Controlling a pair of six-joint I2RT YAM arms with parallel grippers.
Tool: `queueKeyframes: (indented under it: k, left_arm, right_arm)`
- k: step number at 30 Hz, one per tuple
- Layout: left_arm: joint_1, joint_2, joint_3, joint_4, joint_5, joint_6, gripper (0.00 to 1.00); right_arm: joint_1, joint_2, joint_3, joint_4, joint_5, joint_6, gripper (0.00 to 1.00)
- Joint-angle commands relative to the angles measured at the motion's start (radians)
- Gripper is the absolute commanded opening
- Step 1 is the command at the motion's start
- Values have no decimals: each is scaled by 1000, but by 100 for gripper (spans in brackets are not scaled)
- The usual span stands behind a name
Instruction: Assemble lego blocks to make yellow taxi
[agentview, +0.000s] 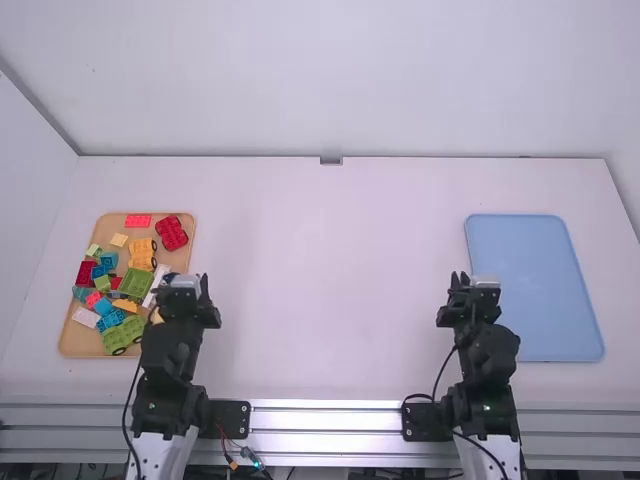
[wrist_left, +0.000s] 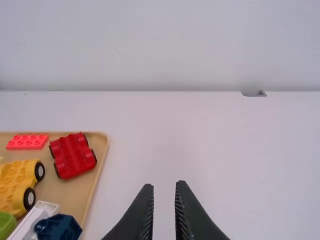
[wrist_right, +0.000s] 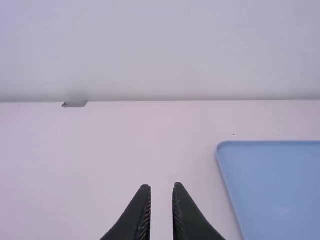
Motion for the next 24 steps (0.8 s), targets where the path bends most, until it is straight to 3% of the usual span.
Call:
queueKeyframes:
  k: [1,24]
  left_arm:
    - [-2,17,47,0,-41,-12,17]
    - [-9,219,258,-77,-327,-98,61]
  right_arm:
    - [-3,40,60,13,-22,-11,17]
    - [-12,507,367,116,-195,-92,61]
